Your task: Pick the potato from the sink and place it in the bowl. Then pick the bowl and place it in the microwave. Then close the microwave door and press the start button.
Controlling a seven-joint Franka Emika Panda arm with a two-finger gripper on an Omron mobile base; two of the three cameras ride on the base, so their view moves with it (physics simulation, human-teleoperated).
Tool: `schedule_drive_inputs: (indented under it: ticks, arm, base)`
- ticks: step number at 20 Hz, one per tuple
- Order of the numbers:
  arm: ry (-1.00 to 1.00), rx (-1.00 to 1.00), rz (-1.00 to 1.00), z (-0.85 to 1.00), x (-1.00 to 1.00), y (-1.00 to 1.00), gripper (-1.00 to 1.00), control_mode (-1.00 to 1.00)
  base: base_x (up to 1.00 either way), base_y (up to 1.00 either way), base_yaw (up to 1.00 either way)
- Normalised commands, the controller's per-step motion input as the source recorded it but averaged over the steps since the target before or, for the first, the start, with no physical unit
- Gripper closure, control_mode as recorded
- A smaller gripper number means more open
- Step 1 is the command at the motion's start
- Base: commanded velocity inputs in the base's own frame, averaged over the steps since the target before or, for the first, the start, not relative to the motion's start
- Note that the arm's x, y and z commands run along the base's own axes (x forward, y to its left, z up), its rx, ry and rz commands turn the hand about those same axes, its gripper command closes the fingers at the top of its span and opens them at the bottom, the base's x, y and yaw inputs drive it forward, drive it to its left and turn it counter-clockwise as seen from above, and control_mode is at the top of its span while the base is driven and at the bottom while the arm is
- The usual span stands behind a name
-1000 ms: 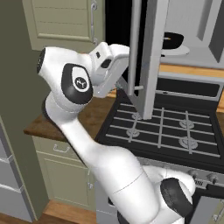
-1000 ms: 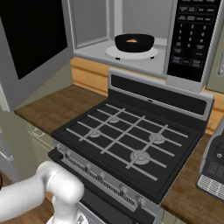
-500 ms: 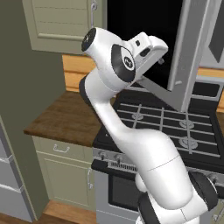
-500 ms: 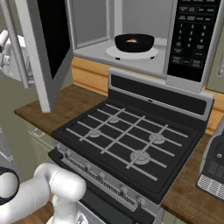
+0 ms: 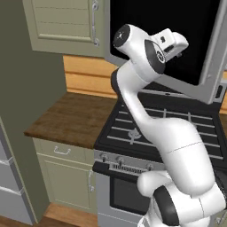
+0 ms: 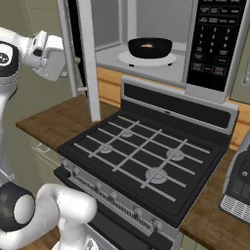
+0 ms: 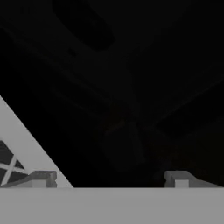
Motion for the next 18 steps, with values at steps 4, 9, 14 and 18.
schedule_drive_inputs:
  ticks: [4,9,14,18]
  arm:
    - [-0.29,0.03,0.00,0.00,0.51,-0.64,-1.00,-1.00]
    - [-0.16,0.13,0.01,0.00,0.56,-0.58,-1.00,-1.00]
    - [0.00,0.17,0.03,0.03,0.59,-0.60,-1.00,-1.00]
    - [-0.05,0.09,0.03,0.00,0.49,-0.61,-1.00,-1.00]
  base:
    - [0.00,0.00,0.00]
    - [0.00,0.00,0.00]
    - [0.00,0.00,0.00]
    - [0.00,0.00,0.00]
